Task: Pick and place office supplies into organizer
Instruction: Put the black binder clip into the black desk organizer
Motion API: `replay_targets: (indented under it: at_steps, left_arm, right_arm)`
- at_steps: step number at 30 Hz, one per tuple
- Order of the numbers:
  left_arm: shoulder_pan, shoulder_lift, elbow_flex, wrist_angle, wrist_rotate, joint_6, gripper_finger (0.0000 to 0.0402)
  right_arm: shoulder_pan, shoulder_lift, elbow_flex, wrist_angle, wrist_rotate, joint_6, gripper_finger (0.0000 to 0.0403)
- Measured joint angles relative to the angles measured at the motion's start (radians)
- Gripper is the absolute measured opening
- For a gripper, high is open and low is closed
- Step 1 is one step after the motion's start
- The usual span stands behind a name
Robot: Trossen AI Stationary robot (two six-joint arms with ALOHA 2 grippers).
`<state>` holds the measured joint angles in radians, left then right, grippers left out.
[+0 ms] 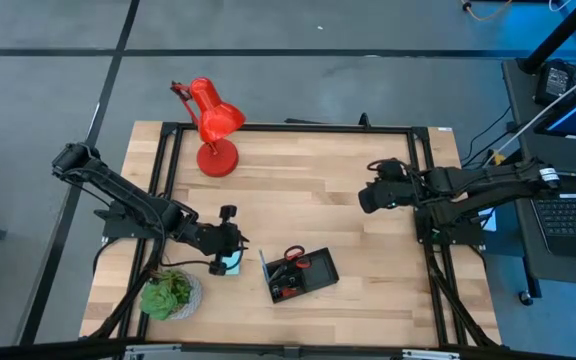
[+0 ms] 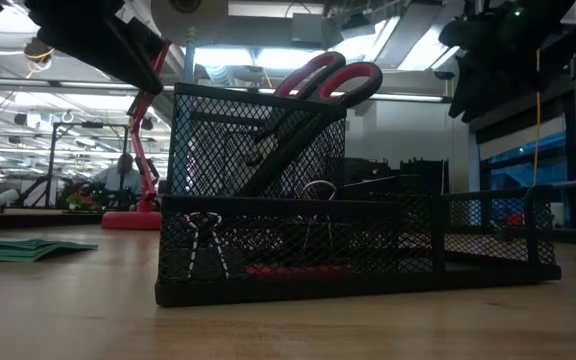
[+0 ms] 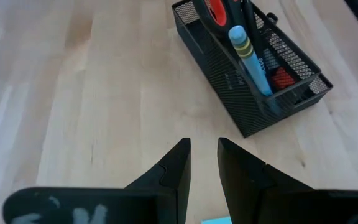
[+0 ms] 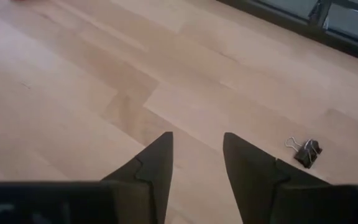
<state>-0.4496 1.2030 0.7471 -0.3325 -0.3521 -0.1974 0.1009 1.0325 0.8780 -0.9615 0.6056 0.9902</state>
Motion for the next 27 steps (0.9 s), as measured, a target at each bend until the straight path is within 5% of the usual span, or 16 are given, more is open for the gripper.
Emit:
replay_targets:
  at_steps: [8, 27]
  left_arm:
    - [0.000, 0.000, 0.000, 0.000, 0.004, 0.000, 0.0075]
    - [0.000, 0.000, 0.000, 0.039, -0.022, 0.046, 0.0075]
  right_arm:
    - [-0.067, 0.018, 0.000, -0.107, 0.002, 0.112, 0.0143]
    - [-0.353, 0.182, -0.001, -0.123, -0.031, -0.003, 0.0143]
